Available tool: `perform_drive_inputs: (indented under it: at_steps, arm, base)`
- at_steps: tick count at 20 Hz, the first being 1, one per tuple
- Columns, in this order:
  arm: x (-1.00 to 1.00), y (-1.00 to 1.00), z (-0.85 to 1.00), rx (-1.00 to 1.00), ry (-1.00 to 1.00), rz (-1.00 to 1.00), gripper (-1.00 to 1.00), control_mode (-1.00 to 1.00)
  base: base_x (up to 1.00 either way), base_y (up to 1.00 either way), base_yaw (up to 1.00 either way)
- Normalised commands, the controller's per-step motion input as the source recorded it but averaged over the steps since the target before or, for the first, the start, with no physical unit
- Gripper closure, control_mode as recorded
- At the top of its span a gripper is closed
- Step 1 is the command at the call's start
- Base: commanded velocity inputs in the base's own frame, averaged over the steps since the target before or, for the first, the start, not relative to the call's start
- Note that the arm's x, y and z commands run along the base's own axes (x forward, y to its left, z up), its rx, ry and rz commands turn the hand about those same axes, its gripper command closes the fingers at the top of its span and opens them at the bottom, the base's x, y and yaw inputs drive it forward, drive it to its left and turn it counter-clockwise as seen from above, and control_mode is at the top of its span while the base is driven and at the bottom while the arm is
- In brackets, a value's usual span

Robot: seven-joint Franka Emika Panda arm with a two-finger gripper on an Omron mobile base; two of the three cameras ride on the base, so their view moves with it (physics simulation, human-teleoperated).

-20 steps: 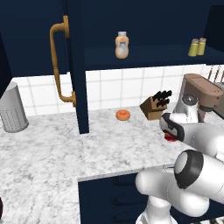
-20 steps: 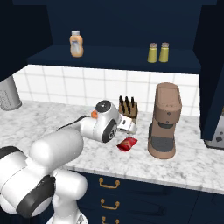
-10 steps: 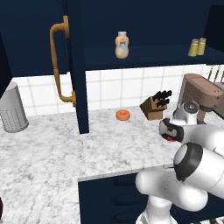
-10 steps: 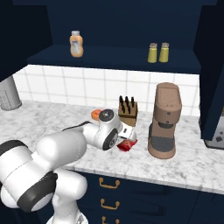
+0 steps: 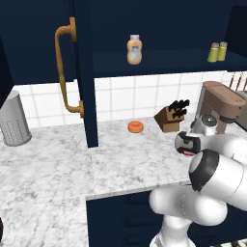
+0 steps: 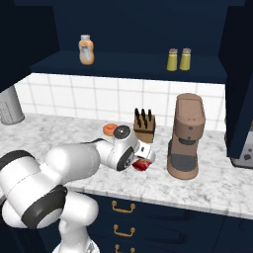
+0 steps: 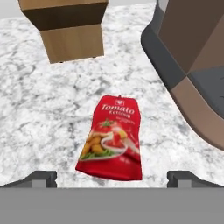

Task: Put the shaker and condiment bottle from the counter next to their counterparts in the cabinet.

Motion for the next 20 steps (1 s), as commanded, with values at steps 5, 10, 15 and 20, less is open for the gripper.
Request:
perform_drive_inputs:
  at_steps: [5,10,15,20]
  arm:
    - [0.25,-0.06,-0.05,-0.01,0.00,0.00,-1.00,-1.00]
    - [0.10,0.00,-0.18,0.00,0.00,0.00,-1.00,-1.00]
    - [0.00,0.00,-0.21,0.00,0.00,0.00,-1.00,-1.00]
    - [0.00,0.00,-0.11,0.00,0.00,0.00,-1.00,-1.00]
  base:
    - [0.00,0.00,0.00]
    - [0.00,0.00,0.00]
    - [0.00,0.00,0.00]
    - [0.00,0.00,0.00]
